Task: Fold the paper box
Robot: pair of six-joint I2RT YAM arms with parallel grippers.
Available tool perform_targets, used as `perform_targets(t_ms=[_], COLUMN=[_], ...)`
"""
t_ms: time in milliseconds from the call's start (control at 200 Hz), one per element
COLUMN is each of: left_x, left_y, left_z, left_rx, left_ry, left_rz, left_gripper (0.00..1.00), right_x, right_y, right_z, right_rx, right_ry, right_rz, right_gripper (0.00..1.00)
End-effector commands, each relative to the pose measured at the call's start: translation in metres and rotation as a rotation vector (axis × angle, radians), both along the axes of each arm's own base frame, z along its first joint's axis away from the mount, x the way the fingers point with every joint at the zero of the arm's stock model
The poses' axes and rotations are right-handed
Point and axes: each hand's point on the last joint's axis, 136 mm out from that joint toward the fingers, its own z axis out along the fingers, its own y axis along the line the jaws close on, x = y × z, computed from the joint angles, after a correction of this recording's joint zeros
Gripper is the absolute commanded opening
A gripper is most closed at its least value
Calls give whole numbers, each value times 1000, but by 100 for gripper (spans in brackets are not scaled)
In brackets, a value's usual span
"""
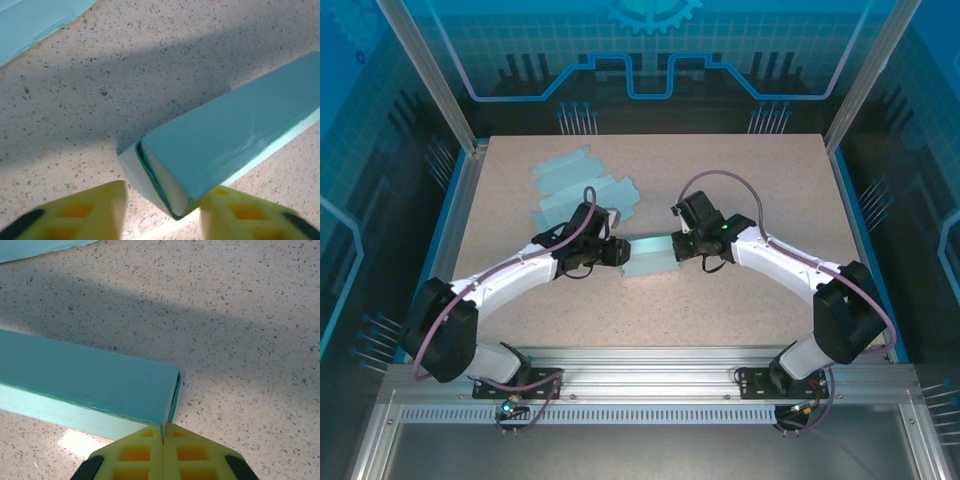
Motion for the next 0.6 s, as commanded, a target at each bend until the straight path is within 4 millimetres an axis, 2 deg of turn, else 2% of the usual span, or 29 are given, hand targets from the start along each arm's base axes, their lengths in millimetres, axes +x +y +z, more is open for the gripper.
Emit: perform_targets(t_ms=[0, 155, 225, 300, 410, 595], left_x=[-5, -6, -2, 5, 17, 27], left_y=[-2, -1, 2, 7, 13, 11], left_z=[25, 57, 68, 76, 75, 50], left_rx=[-32, -77, -88, -101, -104, -103], left_ry=[-54, -111, -137, -154, -148, -70], left_rz=[-23, -17, 23, 88, 183, 259], left_gripper=[58, 76, 90, 98, 99, 99], right_x=[-19, -19, -19, -19, -20, -20], right_y=[-6, -5, -5, -4, -3, -3], right_z=[-20, -20, -20, -20, -19, -18], right_rx=[-50, -48, -44, -41, -43, -52], right_ry=[64, 60, 58, 57, 53, 48], right_rz=[8, 7, 5, 5, 9, 17], right_gripper=[0, 0, 0, 0, 0, 0])
